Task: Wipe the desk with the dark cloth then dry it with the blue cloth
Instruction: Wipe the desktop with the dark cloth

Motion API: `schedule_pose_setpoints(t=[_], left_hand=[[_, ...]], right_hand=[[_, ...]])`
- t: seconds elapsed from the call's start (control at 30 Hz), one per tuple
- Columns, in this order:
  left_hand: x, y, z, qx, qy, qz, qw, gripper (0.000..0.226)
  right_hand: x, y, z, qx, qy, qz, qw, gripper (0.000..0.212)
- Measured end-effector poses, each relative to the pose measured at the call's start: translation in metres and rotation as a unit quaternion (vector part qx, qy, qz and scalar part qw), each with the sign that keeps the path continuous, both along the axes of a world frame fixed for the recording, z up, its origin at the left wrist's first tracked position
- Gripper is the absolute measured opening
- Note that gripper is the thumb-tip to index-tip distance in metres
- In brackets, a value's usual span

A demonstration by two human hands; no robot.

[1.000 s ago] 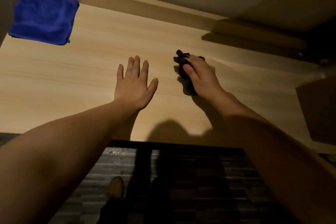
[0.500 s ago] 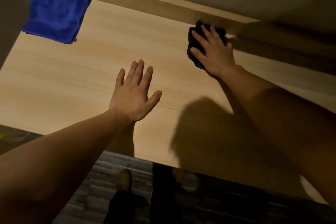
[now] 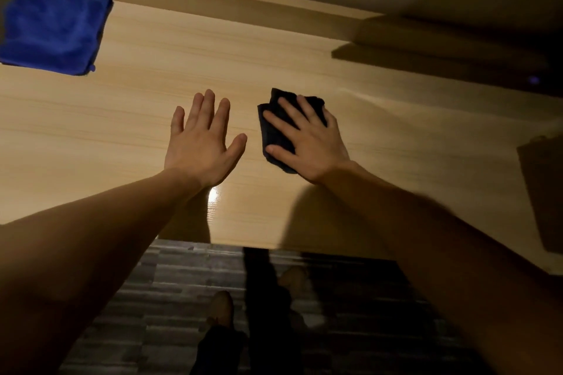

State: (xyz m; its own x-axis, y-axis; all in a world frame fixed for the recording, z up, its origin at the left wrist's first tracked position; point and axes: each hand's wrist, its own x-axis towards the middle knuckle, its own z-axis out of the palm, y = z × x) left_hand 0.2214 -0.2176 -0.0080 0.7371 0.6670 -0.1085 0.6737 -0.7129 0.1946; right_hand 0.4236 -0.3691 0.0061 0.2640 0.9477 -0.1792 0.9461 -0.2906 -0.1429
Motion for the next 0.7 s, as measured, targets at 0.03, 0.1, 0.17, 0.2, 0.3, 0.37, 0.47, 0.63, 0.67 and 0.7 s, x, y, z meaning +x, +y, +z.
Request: schedule_pose_setpoints(t=[0.03, 0.1, 0.17, 0.2, 0.3, 0.37, 0.47, 0.63, 0.67, 0.7], left_hand=[[0.000, 0.000, 0.001, -0.001, 0.000, -0.002, 1.000, 0.084], [0.000, 0.000, 0.002, -0.003, -0.001, -0.005, 1.000, 0.084], [0.000, 0.000, 0.002, -0.004, -0.001, -0.009, 1.000, 0.084], [-0.001, 0.000, 0.003, -0.006, -0.003, -0.011, 1.000, 0.084], [-0.003, 0.001, 0.004, -0.017, -0.010, -0.021, 1.000, 0.081], [-0.004, 0.003, 0.005, -0.025, -0.013, -0.027, 0.999, 0.080], [-0.004, 0.006, 0.009, -0.046, -0.024, -0.028, 0.998, 0.075], [0.016, -0.013, 0.018, -0.061, -0.078, -0.065, 0.993, 0.068], [0.024, -0.020, 0.020, -0.068, -0.084, -0.071, 0.992, 0.068], [0.033, -0.027, 0.021, -0.075, -0.088, -0.073, 0.991, 0.068]], right_hand=[[-0.012, -0.009, 0.001, 0.001, 0.003, 0.004, 1.000, 0.070], [-0.037, -0.028, 0.002, 0.010, 0.012, 0.012, 1.000, 0.069], [-0.061, -0.046, 0.003, 0.022, 0.025, 0.020, 0.999, 0.067], [-0.073, -0.054, 0.002, 0.027, 0.029, 0.025, 0.999, 0.066], [-0.103, -0.077, 0.002, 0.046, 0.028, 0.033, 0.998, 0.059], [-0.119, -0.088, 0.004, 0.064, 0.050, 0.027, 0.996, 0.053], [-0.138, -0.103, 0.005, 0.093, 0.108, 0.011, 0.990, 0.045], [-0.165, -0.131, 0.016, 0.148, 0.193, -0.022, 0.970, 0.031], [-0.166, -0.135, 0.020, 0.149, 0.217, -0.028, 0.964, 0.028], [-0.164, -0.137, 0.024, 0.146, 0.241, -0.023, 0.959, 0.027]])
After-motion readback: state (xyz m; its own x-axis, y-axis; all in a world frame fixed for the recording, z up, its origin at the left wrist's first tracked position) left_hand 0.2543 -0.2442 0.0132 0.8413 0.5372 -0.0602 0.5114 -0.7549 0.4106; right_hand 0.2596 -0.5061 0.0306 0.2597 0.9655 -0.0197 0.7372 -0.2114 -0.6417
